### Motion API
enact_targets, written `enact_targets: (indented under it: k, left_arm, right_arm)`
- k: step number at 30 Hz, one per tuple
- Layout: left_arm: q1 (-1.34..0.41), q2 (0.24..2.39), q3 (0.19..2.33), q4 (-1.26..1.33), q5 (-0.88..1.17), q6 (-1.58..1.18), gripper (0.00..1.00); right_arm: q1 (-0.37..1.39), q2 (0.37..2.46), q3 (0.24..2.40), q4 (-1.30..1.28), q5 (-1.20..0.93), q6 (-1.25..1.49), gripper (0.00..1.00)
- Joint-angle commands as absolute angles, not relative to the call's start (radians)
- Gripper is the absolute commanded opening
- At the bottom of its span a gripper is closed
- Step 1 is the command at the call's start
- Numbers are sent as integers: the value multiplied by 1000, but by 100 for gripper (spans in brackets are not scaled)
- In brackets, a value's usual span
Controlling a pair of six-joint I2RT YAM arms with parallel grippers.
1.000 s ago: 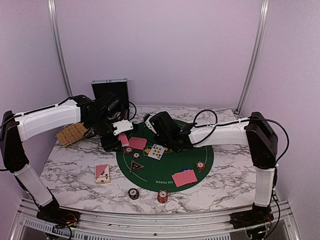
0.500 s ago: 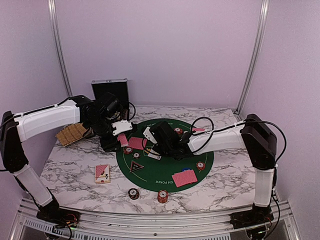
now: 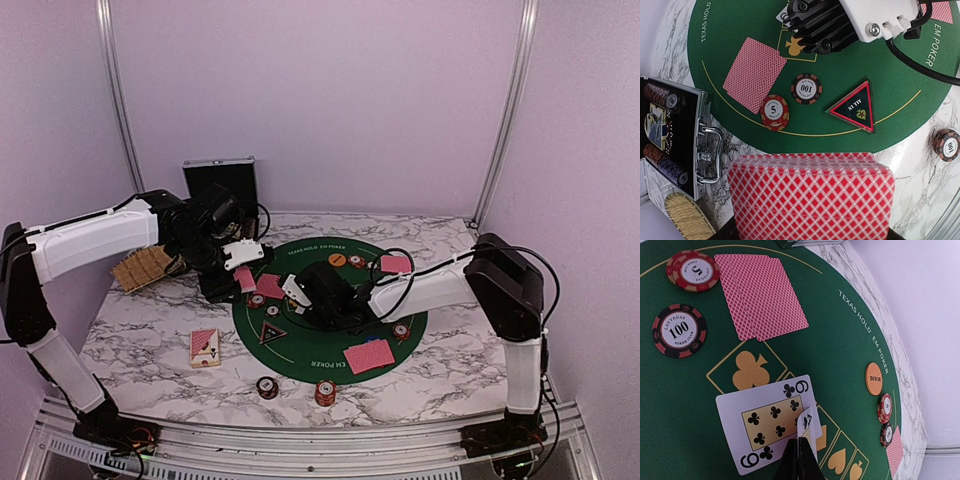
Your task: Distribute texas hold em gaming equipment
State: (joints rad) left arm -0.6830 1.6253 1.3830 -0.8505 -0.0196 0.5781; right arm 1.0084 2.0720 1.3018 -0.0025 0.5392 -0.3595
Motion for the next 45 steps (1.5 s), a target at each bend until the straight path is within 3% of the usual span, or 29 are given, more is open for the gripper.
enact_targets:
  k: [1, 12, 15, 18, 31, 37, 45]
  left_arm:
    - [-676, 1589, 1377, -855, -12, 567, 0]
    - [-673, 1587, 1378, -855, -17, 564, 0]
    - [-672, 1585, 1377, -856, -15, 565, 0]
    - [-671, 1582, 1375, -856, -14, 565, 0]
    - [-672, 1589, 1384, -856, -5, 563, 0]
    - [-672, 1592, 1398, -856, -5, 564, 0]
    - [-672, 1603, 1419, -856, -5, 559, 0]
  right_arm:
    - [1020, 2081, 1304, 3, 480, -313, 11]
    - [1019, 2068, 1295, -38, 395, -268, 55]
    - [1015, 2047, 1276, -43, 365, -252, 72]
    - [999, 2014, 1251, -41, 320, -215, 80]
    - [807, 1751, 1135, 119, -188, 271, 89]
    - [767, 1800, 1136, 242, -450, 522, 91]
    - [768, 1946, 1137, 623, -720, 936, 91]
